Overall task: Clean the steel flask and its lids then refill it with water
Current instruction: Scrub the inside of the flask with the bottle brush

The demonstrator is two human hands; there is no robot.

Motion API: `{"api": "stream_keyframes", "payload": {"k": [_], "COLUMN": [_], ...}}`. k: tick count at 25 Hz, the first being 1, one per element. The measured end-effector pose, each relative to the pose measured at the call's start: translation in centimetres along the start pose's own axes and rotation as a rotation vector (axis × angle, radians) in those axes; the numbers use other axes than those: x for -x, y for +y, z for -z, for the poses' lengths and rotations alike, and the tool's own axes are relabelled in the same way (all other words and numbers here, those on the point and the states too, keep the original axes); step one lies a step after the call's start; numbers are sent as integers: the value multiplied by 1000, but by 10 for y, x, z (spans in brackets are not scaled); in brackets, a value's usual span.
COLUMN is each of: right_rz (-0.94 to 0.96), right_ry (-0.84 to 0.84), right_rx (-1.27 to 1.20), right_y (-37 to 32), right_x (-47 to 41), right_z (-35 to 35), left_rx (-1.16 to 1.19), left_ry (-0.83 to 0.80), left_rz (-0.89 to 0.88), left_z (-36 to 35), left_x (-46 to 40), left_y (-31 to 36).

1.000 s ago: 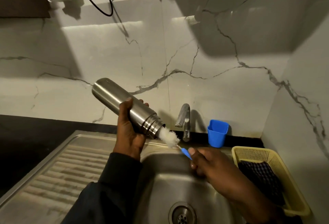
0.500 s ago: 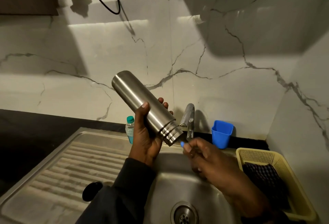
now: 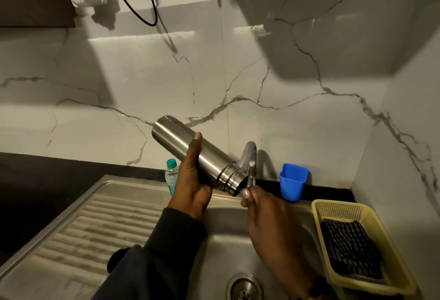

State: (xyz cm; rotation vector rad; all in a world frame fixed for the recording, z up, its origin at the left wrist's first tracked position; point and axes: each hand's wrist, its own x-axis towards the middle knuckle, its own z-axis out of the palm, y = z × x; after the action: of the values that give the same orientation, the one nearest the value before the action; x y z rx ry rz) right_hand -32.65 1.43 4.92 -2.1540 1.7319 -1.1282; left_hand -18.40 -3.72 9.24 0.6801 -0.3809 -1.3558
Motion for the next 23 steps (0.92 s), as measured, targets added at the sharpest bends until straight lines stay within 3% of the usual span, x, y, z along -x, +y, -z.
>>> {"api": "stream_keyframes", "payload": {"k": [3,5,7,10,12,14,16,18,22,23], "right_rz": [-109,-139,-291,-552,-581,-386,-125,-48,58,29], "right_ry": [-340,-503,-644,-793,-765,-546,-275,-128,-123,-196], "right_rx": [-396,-443,-634,-995,-1062,-845,-386,-84,98,-37], "right_y": [12,24,20,-4,-15,-14,-4,-1,-8,-14], "right_x": [-3,-3,-4,-11,-12,-9,-4,0,12,12], "right_z": [17,33,41,35,31,29,23,19,-2,2], "left_rx": [7,47,74,75,75,49,-79,-171,-142,-119], "left_ry": [-20,-63,-144,-277,-326,-312,-193,-56,70,87], "left_rz": [-75,-130,-131,-51,-47,-49,-28,34,59,37], "left_z": [4,13,15,13,16,17,17,13,-6,-7], "left_x": [-7,-13,-9,-2,-5,-6,-3,0,6,5], "left_y": [24,39,39,16,10,10,12,15,12,13]}}
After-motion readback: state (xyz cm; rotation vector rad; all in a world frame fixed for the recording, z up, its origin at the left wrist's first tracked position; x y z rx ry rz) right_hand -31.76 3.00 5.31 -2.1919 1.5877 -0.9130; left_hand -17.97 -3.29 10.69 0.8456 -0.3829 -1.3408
